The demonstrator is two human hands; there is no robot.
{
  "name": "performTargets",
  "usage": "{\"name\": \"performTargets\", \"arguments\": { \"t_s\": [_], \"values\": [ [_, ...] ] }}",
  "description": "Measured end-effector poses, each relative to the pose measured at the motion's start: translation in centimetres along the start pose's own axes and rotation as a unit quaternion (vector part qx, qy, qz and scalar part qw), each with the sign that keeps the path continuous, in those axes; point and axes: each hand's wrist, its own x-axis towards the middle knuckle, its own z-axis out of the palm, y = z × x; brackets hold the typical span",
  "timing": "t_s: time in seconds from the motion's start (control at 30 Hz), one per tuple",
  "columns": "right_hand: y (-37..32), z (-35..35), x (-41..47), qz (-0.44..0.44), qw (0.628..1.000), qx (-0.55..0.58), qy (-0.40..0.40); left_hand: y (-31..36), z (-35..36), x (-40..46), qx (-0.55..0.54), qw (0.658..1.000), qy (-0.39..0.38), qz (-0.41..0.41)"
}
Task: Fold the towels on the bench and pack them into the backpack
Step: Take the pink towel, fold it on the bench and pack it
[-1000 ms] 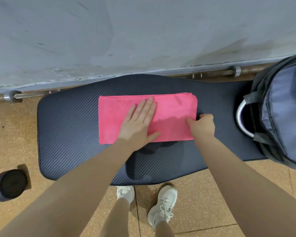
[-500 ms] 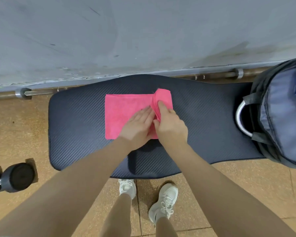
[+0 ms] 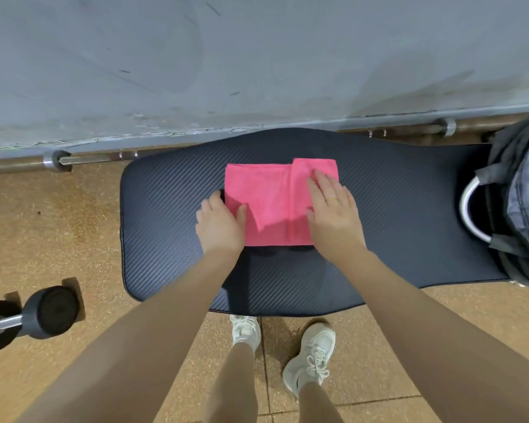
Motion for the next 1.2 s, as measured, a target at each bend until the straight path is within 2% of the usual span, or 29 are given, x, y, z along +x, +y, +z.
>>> {"name": "performTargets", "arguments": {
  "t_s": [0.1,0.17,0.2,0.3,0.37,0.43,0.5,0.53,0.6,0.63,0.67,0.7,0.73,0.83,0.87,0.93,1.03,1.07,1.2],
  "values": [
    [0.1,0.9,-0.1,-0.01,0.992,-0.034,-0.124,0.7,0.1,0.2,0.019,0.998,-0.035,-0.045],
    [-0.1,1.6,0.2,0.003,0.986,-0.061,-0.152,0.6,-0.1,0.5,0.033,0.997,-0.057,-0.044],
    [-0.3,2.1,0.4,0.015,0.986,-0.067,-0.149,0.5,-0.3,0.8,0.01,0.997,-0.07,-0.035],
    [-0.9,3.1,0.9,0.045,0.982,-0.087,-0.164,0.6,-1.8,0.5,-0.175,0.976,-0.126,0.014],
    [-0.8,2.8,1.1,0.037,0.977,-0.084,-0.19,1.5,-2.7,-0.2,-0.212,0.963,-0.14,0.085],
    [0.0,1.8,1.3,0.019,0.978,-0.018,-0.205,2.9,-2.8,-0.9,-0.228,0.954,-0.145,0.13],
    [1.1,0.3,1.6,0.039,0.967,0.167,-0.187,4.8,-2.2,-1.7,-0.228,0.948,-0.153,0.161],
    [1.6,-0.6,1.7,0.079,0.933,0.312,-0.164,5.8,-1.7,-2.0,-0.212,0.947,-0.16,0.179],
    [2.6,-2.3,2.1,0.177,0.799,0.558,-0.134,7.8,-0.1,-2.5,-0.164,0.946,-0.182,0.211],
    [3.0,-3.0,2.3,0.207,0.748,0.619,-0.117,8.6,0.6,-2.7,-0.141,0.946,-0.193,0.217],
    [3.5,-3.3,2.5,0.222,0.729,0.64,-0.098,9.2,1.5,-2.9,-0.118,0.948,-0.2,0.219],
    [3.7,-3.4,2.6,0.231,0.729,0.64,-0.076,9.6,2.2,-3.0,-0.097,0.949,-0.203,0.22],
    [3.8,-3.3,2.8,0.239,0.75,0.614,-0.055,9.9,2.7,-3.2,-0.081,0.95,-0.205,0.219],
    [3.6,-2.0,3.3,0.232,0.883,0.407,-0.004,10.1,4.1,-3.1,-0.016,0.948,-0.211,0.237],
    [3.6,-1.6,3.5,0.228,0.908,0.35,0.009,9.9,4.2,-3.0,0.011,0.946,-0.197,0.258],
    [3.9,-1.4,3.8,0.231,0.921,0.313,0.019,8.9,3.6,-2.7,0.051,0.928,-0.129,0.346],
    [4.6,-1.1,3.9,0.238,0.926,0.291,-0.002,6.5,3.8,-1.3,0.183,0.851,-0.024,0.492],
    [4.8,-1.1,3.9,0.247,0.926,0.287,-0.014,6.1,3.8,-0.8,0.22,0.835,-0.03,0.503],
    [5.3,-1.3,3.9,0.273,0.919,0.282,-0.025,6.7,3.8,0.6,0.274,0.838,-0.143,0.45]
  ]
}}
